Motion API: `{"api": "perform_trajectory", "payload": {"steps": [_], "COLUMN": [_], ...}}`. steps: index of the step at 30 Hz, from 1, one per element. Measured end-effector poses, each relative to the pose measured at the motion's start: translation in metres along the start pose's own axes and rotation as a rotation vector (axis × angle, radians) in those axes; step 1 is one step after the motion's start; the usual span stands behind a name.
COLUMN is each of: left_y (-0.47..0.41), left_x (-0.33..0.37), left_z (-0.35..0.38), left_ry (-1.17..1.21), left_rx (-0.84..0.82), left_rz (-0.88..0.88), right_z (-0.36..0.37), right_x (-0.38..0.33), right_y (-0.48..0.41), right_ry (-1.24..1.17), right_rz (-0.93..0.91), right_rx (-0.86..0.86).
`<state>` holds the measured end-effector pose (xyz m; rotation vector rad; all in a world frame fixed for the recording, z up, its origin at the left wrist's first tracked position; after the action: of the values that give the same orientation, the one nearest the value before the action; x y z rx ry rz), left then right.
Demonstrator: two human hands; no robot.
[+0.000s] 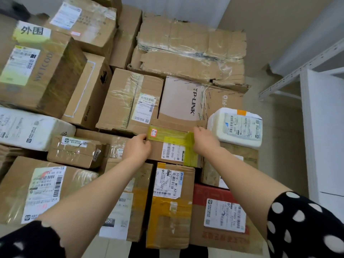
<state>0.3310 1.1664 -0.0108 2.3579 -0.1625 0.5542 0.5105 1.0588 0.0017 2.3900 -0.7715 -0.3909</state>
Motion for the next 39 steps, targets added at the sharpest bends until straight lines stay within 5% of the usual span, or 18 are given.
{"api": "perform_trajectory", "payload": {"steps": [13,23,39], "left_y": [0.123,0.345,0.869], "left_x": [0.151,0.211,0.022], "left_z": [-0.024,0.058,0.212], "left_ry": [-0.675,-0.837,-0.836], "left_rx": [0.045,-0.024,-0.389], "left_rz": [0.688,1.231,1.999], "right_z": [-0.059,-0.011,0.247], "right_x": [0.051,0.134,0.122], "right_y": [0.159,0.402,0.928], "right_ry": [-0.028,-0.279,-0.469], "right_rz": [0.217,0.551,1.382], "right_rx": [0.229,0.486,0.78]}}
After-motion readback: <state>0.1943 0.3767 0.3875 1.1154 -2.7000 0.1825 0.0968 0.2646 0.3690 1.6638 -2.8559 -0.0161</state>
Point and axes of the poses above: each hand's wrist, its own y-axis away from the middle knuckle, its own z-axis out of the palm, x = y × z, the point moved 4 cm from there along -y, towards the middle knuckle, and after that the axes turned 5 degrees about -z, right-handed, at the moved point
